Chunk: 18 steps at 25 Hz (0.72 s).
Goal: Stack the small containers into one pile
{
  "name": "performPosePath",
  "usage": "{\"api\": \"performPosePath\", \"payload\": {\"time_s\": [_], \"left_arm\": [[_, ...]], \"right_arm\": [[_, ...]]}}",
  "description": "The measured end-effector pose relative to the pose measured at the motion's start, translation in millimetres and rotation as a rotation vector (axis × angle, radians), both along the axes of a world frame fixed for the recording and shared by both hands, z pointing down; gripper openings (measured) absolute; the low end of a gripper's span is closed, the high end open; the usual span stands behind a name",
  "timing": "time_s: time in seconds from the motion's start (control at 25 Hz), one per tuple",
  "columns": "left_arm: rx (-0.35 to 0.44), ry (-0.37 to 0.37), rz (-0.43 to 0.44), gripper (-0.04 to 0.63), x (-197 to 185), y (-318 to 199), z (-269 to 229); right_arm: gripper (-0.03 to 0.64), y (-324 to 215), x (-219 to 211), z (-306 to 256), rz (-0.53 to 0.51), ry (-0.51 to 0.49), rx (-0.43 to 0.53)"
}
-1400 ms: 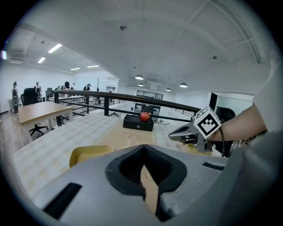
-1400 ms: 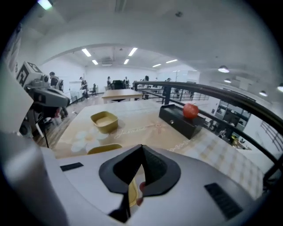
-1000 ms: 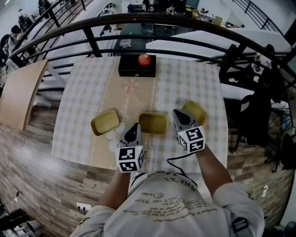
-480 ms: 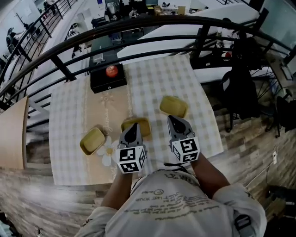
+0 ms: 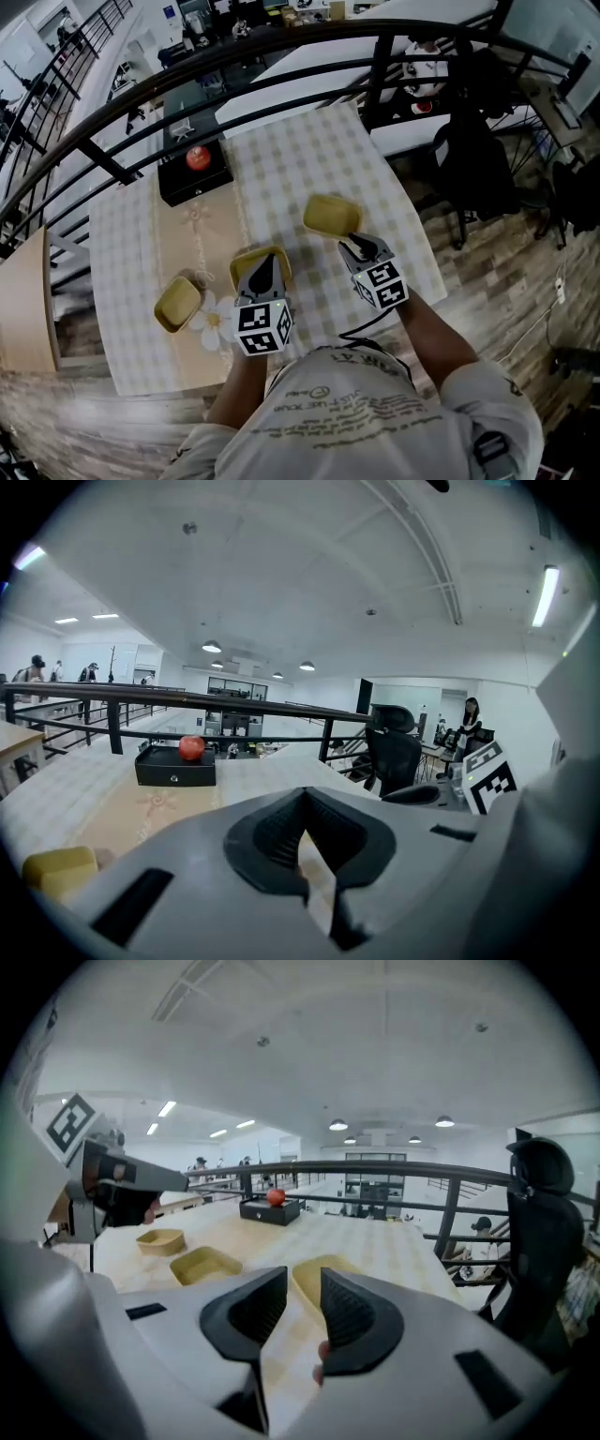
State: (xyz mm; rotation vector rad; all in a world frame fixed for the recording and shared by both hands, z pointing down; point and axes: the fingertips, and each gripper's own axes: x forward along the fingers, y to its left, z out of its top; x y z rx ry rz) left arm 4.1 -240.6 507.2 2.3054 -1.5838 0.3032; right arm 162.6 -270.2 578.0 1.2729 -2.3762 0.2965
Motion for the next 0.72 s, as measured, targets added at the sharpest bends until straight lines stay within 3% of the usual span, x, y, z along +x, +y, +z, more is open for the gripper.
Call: {"api": "performPosePath", "payload": {"time_s": [0.32, 0.56, 0.72], "left_arm": [[-0.037, -0.037, -0.031, 0.003, -6, -1, 14], [-0.061, -0.052, -0.059, 0.003, -14, -1, 22], [-0.069, -0.057, -0.069, 0.003, -17, -2, 24]], "right_arm": [[0.132, -23, -13, 69, -0.247, 0.321, -0.123], [0.133, -39, -17, 100, -0.369, 0.572, -0.172], [0.129, -46, -18, 118, -0.413, 0.66, -0.245]]}}
